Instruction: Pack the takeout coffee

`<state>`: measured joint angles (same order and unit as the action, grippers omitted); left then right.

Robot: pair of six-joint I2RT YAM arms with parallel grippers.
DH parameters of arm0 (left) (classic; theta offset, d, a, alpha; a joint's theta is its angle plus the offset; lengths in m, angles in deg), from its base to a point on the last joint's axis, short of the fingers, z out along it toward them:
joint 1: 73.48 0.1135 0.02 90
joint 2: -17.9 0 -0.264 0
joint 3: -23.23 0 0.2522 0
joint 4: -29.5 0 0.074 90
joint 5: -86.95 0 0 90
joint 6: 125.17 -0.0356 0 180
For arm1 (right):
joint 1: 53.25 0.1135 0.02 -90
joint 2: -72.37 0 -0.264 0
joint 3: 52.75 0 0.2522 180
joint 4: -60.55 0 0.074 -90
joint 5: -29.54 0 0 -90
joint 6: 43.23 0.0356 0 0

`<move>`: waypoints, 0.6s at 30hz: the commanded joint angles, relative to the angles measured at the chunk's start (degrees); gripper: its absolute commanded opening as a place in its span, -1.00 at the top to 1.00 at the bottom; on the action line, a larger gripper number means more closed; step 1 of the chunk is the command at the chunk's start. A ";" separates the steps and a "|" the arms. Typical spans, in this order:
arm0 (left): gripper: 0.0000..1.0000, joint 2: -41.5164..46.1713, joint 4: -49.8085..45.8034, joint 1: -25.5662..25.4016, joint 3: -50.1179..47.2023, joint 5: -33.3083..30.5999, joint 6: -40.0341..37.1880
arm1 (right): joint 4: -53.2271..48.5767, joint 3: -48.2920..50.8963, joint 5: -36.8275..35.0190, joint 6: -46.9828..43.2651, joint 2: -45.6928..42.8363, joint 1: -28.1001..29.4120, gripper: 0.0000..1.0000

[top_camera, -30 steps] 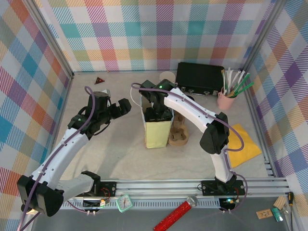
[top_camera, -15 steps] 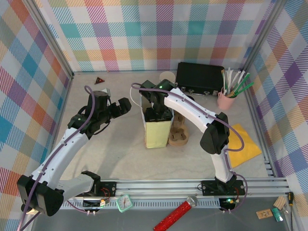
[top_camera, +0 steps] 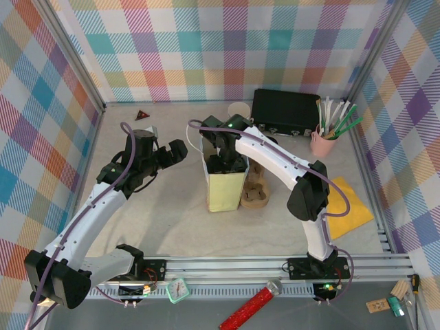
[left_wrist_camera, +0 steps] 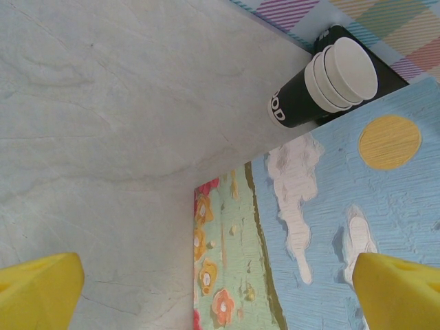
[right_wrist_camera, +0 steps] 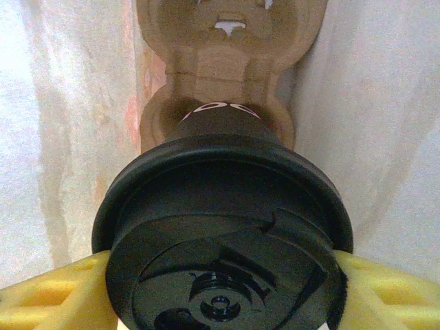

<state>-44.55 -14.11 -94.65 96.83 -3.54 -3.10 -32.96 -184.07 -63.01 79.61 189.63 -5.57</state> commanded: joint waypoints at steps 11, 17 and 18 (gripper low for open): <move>-0.99 0.14 0.69 0.51 1.48 0.89 0.09 | 0.55 3.05 0.16 1.00 1.26 -0.04 -0.34; -0.99 0.10 0.67 0.52 1.51 0.93 0.09 | 1.17 3.78 0.12 0.99 1.12 -0.04 -0.34; -0.99 0.12 0.67 0.51 1.54 0.93 0.05 | 1.25 3.95 0.14 0.98 1.14 -0.04 -0.34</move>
<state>-44.55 -14.11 -94.65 96.83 -3.54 -3.08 -32.06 -182.56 -62.81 79.65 188.82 -5.57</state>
